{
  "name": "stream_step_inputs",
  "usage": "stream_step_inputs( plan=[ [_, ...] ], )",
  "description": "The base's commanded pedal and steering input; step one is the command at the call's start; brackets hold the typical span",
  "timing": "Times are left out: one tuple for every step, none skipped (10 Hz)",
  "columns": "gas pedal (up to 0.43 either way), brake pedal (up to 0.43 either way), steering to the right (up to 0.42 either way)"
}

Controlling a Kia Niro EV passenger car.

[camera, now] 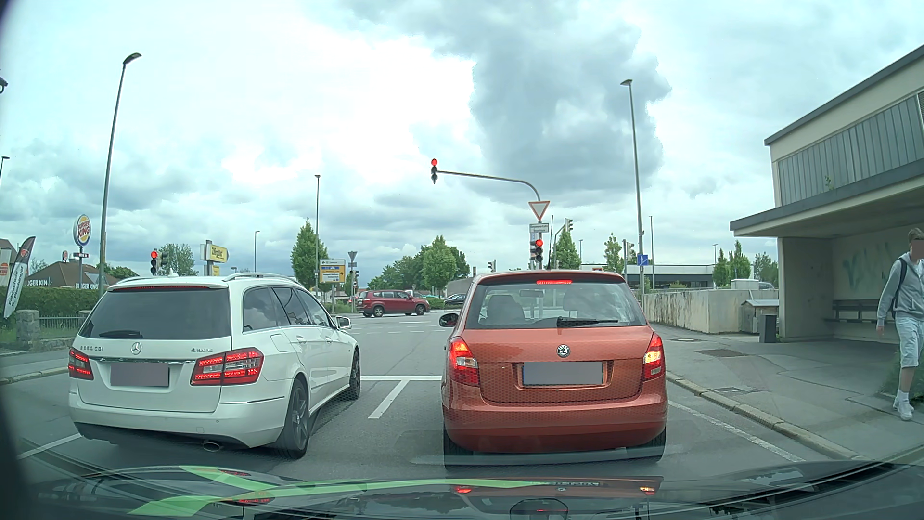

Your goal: Follow the waypoints while adhering to traffic rules and regulations

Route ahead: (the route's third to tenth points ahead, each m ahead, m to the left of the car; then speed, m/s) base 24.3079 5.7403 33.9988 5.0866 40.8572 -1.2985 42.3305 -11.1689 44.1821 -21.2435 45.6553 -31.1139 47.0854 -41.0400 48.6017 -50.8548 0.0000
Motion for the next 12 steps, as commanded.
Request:
stream_step_inputs(
  plan=[
    [0.000,0.244,-0.002],
    [0.000,0.244,-0.002],
    [0.000,0.244,-0.002],
    [0.000,0.244,-0.002],
    [0.000,0.244,-0.002],
    [0.000,0.244,-0.002],
    [0.000,0.244,-0.002],
    [0.000,0.244,-0.002],
    [0.000,0.244,-0.002],
    [0.000,0.244,-0.002],
    [0.000,0.244,-0.002],
    [0.000,0.244,-0.002]
  ],
)
